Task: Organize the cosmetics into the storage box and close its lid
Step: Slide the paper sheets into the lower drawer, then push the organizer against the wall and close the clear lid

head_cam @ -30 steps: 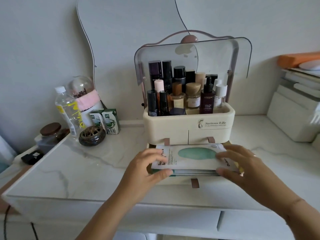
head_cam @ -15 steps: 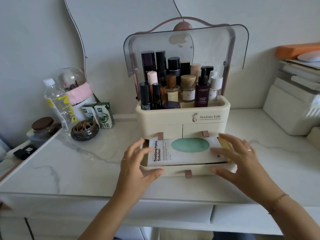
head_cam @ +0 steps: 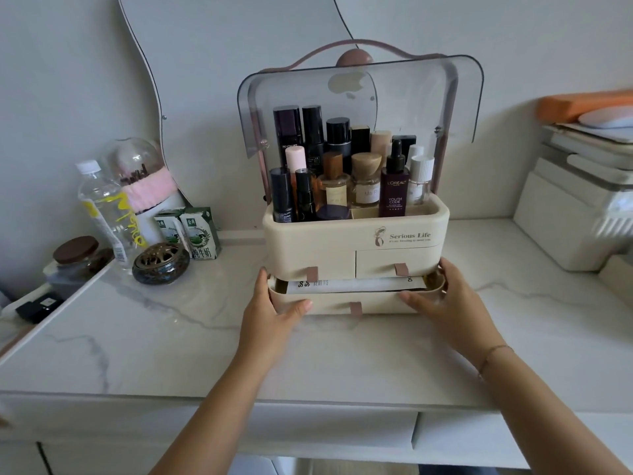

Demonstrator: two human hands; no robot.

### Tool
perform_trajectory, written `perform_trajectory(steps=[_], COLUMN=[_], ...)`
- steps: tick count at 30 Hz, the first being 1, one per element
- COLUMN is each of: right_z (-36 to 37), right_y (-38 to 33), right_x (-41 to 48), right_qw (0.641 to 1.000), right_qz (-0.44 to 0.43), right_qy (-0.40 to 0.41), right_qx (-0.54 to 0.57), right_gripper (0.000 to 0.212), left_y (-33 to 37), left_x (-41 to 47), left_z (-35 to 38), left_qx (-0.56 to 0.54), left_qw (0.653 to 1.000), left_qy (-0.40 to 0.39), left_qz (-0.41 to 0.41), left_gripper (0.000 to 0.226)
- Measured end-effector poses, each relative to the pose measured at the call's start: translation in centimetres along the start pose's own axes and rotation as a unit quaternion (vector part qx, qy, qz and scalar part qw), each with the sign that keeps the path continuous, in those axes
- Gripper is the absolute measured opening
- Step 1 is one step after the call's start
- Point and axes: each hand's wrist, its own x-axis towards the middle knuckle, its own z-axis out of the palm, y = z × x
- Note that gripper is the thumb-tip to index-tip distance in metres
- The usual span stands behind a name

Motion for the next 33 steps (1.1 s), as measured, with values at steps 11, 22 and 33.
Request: perform_trajectory(steps=[11, 22, 33], right_z=[0.3, -0.6, -2.1], right_y=[0.8, 2.0, 4.0], right_x=[1.8, 3.5, 3.6], right_qw=[1.000, 0.999, 0.995], right_qz=[0.001, 0.031, 0.033], right_qy=[0.027, -0.013, -0.067], right_qx=[0.007, 0.023, 0.064], right_gripper=[0.053, 0.048, 0.062], left_y=[0.0, -0.5, -0.5], left_x=[1.3, 3.0, 2.6], left_z=[0.7, 0.6, 1.3], left_qx=[0.025, -0.041, -0.054], left_qw=[0.996, 0.999, 0.996], left_qy=[0.071, -0.009, -0.069], left_qz=[0.044, 0.017, 0.030], left_gripper=[0.039, 0.061, 0.069])
